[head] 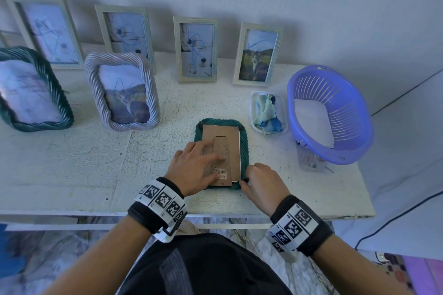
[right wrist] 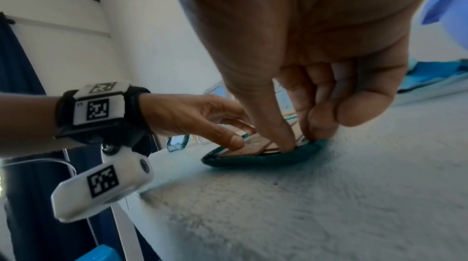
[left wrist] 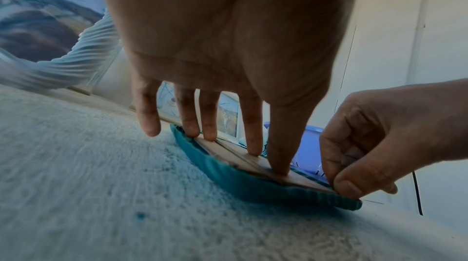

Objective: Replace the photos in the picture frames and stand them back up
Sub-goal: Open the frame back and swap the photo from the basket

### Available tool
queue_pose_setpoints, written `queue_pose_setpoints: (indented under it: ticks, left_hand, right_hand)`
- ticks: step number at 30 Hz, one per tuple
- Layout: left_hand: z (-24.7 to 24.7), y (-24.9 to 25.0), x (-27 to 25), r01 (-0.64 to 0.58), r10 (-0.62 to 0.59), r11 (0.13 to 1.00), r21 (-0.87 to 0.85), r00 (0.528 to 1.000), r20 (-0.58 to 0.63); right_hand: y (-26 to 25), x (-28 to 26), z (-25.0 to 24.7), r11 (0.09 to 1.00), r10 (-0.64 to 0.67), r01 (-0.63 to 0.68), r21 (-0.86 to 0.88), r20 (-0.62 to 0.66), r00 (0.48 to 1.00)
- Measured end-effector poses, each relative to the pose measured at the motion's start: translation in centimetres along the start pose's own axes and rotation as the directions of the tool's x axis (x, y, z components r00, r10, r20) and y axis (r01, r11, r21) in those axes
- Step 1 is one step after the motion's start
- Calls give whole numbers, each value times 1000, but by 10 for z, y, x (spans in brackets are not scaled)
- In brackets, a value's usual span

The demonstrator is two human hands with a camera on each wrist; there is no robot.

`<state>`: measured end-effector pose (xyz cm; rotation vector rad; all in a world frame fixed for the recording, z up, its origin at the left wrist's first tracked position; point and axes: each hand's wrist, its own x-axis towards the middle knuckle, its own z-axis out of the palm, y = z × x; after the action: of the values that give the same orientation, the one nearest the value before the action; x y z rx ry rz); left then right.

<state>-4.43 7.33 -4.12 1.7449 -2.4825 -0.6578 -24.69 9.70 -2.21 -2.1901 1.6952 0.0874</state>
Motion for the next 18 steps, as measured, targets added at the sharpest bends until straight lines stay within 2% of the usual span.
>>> queue_pose_setpoints:
  ticks: [3,8,12,18]
  left_hand:
    - [0,0,0,1,-1,1000,-20,1000,-9]
    - [2,-1,1,5,-6,1000,-20,1000,-7]
    - [2,-1,1,2,-2,1000,-26,1000,-10]
    - [3,-1,0,1,-1,999,-36,1000,-18]
  right_hand:
    - [-4,4,2,998,53,-54,15,24,998]
    - [-2,9,4,959,163,-172,227,56,985]
    - [5,4,6,933,121,-119,339,14,993]
    - [13,0,13,972,47,-25,233,-87,995]
